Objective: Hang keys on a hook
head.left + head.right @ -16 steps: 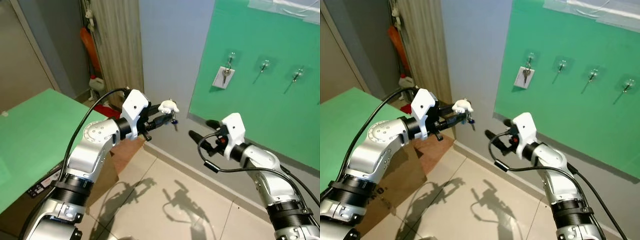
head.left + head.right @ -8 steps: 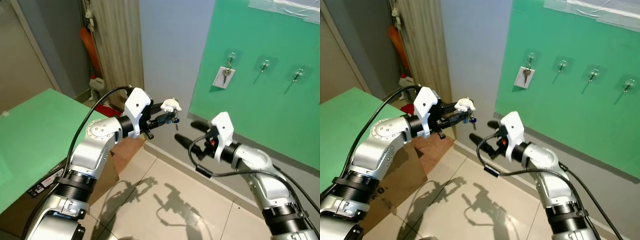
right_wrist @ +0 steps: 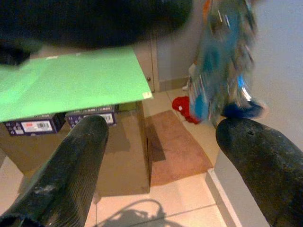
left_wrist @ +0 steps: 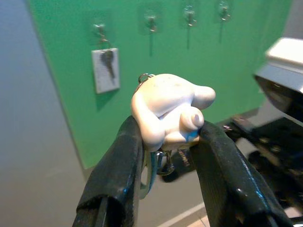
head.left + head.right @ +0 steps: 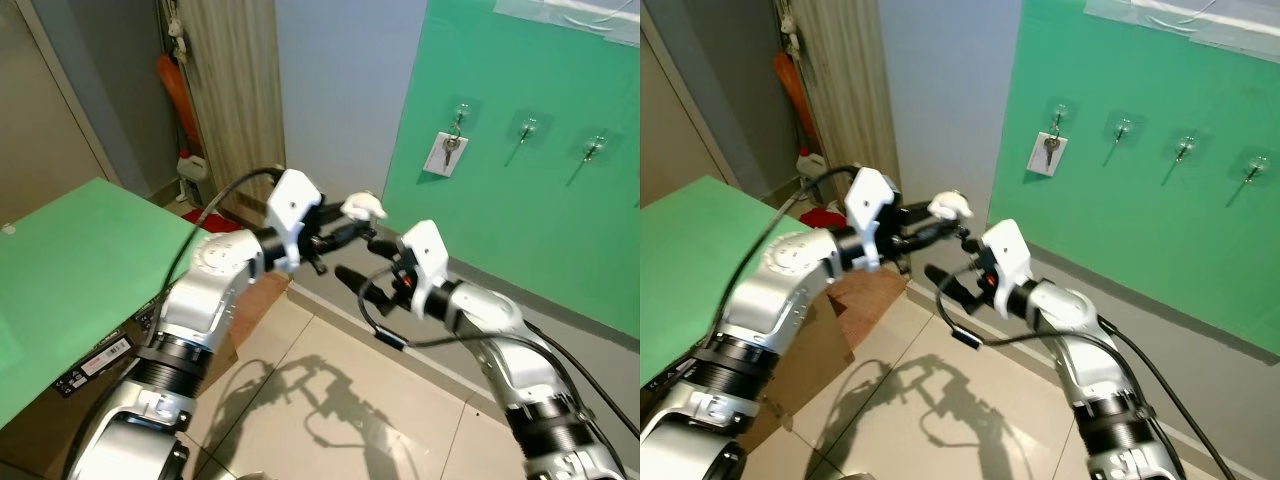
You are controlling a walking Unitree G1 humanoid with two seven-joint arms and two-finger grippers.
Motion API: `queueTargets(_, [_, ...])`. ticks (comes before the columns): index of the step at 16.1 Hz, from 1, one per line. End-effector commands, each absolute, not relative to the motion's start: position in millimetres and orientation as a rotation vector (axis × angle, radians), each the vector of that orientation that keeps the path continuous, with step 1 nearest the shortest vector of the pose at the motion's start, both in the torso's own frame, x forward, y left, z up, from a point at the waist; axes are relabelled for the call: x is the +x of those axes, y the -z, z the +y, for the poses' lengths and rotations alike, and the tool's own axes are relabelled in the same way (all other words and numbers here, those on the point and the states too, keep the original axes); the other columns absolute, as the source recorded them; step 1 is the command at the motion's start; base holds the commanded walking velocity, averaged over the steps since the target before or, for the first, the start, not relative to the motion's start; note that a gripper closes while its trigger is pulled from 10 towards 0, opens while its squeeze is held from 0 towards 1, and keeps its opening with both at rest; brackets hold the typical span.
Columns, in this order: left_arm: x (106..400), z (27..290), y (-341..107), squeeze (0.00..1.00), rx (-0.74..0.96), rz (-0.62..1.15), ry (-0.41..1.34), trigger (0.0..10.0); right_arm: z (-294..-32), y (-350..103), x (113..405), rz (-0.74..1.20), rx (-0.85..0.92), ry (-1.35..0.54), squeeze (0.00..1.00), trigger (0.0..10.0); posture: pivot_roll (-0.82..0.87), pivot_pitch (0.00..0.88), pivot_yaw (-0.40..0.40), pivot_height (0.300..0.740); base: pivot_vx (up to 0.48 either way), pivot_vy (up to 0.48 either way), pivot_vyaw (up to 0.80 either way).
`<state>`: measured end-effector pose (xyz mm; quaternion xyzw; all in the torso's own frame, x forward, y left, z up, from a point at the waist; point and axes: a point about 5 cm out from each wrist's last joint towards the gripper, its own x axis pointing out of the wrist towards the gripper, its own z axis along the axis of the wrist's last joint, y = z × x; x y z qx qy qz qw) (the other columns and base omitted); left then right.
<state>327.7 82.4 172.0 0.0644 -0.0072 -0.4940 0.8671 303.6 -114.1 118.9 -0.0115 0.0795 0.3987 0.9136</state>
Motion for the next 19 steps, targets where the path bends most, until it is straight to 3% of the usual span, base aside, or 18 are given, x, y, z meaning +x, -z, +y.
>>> queueTargets(1, [327.4,77.3,-177.5,0.0,0.15,-0.033,1.055,0.0,-112.7,-122.4,307.9,0.146,-0.039,-0.809,0.0,10.0,0.0,0.0,0.031,0.74,0.0,0.0,0.0])
queueTargets(19, [327.0,79.1,-172.2,0.0,0.136,-0.016,1.048,0.0,-124.6,-123.6,313.7,0.122,-0.048,-0.73,0.0,10.0,0.0,0.0,0.023,0.74,0.0,0.0,0.0])
